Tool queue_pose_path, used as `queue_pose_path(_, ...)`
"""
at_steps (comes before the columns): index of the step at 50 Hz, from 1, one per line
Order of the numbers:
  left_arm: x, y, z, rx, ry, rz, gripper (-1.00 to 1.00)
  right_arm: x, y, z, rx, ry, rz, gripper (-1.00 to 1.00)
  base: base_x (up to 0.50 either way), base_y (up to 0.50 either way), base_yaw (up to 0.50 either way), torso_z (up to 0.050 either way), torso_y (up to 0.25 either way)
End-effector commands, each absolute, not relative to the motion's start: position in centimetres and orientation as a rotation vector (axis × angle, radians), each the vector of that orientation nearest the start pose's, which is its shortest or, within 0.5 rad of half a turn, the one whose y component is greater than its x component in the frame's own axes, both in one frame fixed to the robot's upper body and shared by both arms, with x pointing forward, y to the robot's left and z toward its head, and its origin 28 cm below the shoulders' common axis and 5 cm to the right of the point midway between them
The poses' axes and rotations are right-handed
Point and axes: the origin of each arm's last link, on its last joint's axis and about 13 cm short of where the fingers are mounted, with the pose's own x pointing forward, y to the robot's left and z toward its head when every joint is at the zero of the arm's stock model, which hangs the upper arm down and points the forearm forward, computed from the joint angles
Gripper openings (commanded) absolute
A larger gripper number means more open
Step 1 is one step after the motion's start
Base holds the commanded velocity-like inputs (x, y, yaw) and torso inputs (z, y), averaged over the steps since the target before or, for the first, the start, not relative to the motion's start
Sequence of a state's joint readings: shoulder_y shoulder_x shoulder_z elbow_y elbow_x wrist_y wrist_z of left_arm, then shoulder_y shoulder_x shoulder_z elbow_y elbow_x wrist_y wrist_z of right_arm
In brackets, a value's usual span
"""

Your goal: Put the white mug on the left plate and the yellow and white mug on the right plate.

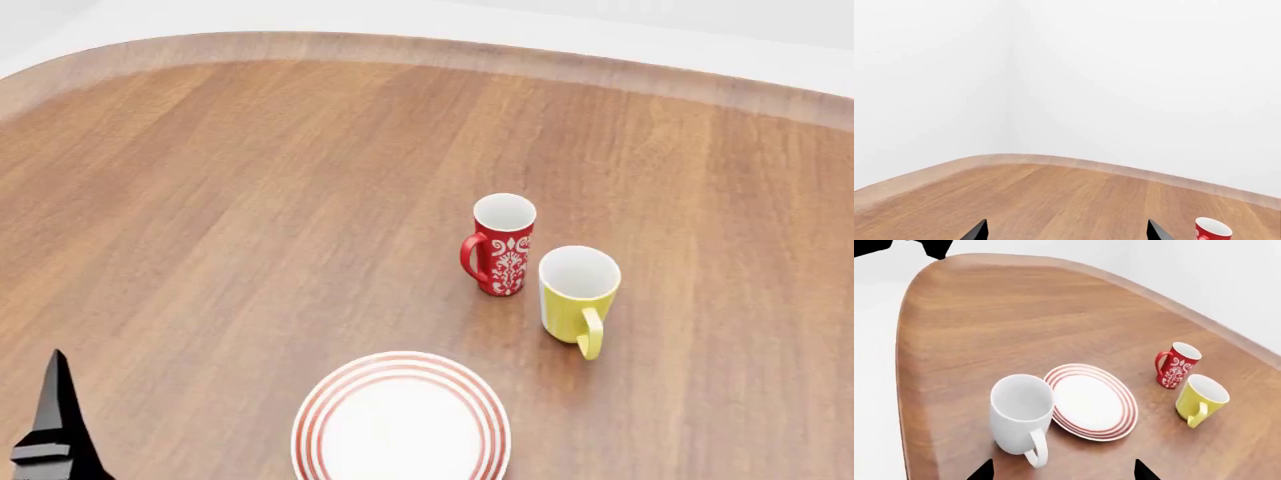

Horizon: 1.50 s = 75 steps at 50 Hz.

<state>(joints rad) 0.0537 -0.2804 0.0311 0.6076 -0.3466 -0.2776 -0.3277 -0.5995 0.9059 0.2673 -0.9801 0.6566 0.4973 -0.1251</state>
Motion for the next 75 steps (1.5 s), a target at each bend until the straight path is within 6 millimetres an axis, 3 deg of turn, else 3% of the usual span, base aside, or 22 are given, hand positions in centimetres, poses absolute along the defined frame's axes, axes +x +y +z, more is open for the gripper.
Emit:
queue_pose_path(1,18.7,22.9,11.4,-0.090,-0.228,0.104,1.00,11.1,-18.7,15.0,-0.344,0.240,0.697,1.00,0.00,0.00,0.00,0.000,0.000)
queue_pose_path(13,19.0,22.9,11.5,-0.095,-0.234,0.107,1.00,16.5,-18.2,13.2,-0.260,0.272,0.739,1.00,0.00,0.00,0.00,0.000,0.000)
queue_pose_path(19,18.8,23.0,11.7,-0.102,-0.239,0.113,1.00,18.3,-17.5,12.1,-0.243,0.298,0.774,1.00,0.00,0.00,0.00,0.000,0.000)
queue_pose_path(43,18.6,23.1,12.0,-0.108,-0.243,0.119,1.00,20.2,-16.7,9.8,-0.241,0.399,0.827,1.00,0.00,0.00,0.00,0.000,0.000)
queue_pose_path(75,18.7,22.9,11.8,-0.108,-0.240,0.119,1.00,22.8,-17.0,10.4,-0.308,0.485,0.908,1.00,0.00,0.00,0.00,0.000,0.000)
